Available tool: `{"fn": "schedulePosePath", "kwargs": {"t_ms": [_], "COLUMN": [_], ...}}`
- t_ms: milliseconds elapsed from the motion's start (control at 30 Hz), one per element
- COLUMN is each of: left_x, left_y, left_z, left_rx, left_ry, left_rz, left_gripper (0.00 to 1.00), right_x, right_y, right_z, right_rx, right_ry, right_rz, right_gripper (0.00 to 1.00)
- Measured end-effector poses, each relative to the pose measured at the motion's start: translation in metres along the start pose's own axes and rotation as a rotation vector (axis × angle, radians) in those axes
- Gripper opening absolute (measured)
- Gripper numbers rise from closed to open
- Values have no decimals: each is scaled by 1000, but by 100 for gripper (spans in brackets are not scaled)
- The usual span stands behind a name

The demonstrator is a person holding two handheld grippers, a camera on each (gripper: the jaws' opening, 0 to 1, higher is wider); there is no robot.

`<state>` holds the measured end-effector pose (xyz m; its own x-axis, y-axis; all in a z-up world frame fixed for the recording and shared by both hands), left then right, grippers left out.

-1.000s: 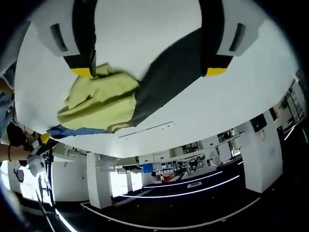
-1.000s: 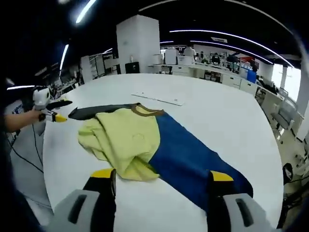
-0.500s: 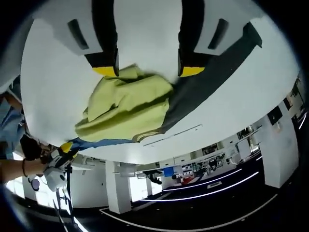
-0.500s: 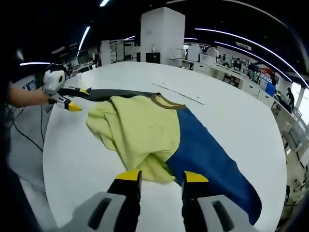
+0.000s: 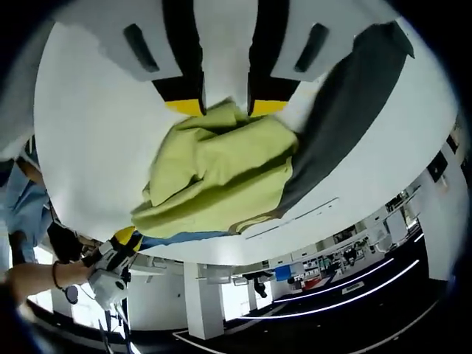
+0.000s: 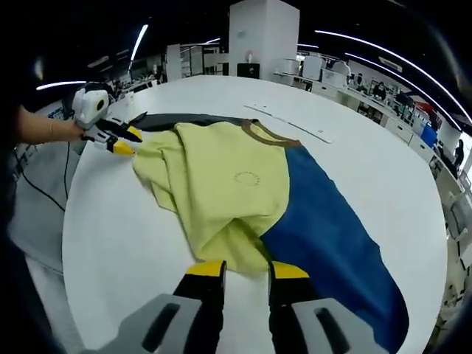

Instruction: Fold the garment on the visible template until the final outline fits inside the template.

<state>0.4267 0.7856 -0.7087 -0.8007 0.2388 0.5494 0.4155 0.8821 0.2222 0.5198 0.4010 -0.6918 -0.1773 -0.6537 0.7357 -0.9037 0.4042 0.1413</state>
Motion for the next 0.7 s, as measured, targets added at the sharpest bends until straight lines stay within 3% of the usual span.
{"fn": "schedulePosePath", "kwargs": {"t_ms": [167, 333, 433, 533, 700], "left_x": [-7, -9, -8, -7, 0], "left_y": [-1, 0, 0, -1, -1], "left_z": [0, -2, -2, -1, 1], "left_rx": [-5, -9, -1, -14, 4], "left_ry": [27, 31, 36, 26, 39], "left_rz": [19, 39, 43, 30, 24], "left_gripper": [9, 8, 6, 0, 0], "right_x": [-3, -8, -14, -17, -11], "right_y": [-5, -4, -1, 0, 7], "right_z": [-2, -4, -4, -5, -6], "right_rx": [43, 84, 103, 115, 104], "right_ry": [34, 64, 94, 109, 99], "right_rz": [-7, -60, -85, -80, -92], "right_gripper": [12, 8, 0, 0, 0]}}
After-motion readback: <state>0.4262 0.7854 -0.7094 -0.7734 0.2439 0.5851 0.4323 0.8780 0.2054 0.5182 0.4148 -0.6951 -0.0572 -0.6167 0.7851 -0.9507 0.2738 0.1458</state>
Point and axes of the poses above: the point that each gripper's makers call its tool centre point, and the gripper's own axes: x roughly backward along the fingers, y roughly to its left, z roughly out of its underside, the point moved 9 cm from there along x, roughly backward along the fingers, and after that the axes turned 13 degrees about -z, right-handed, at the moved point
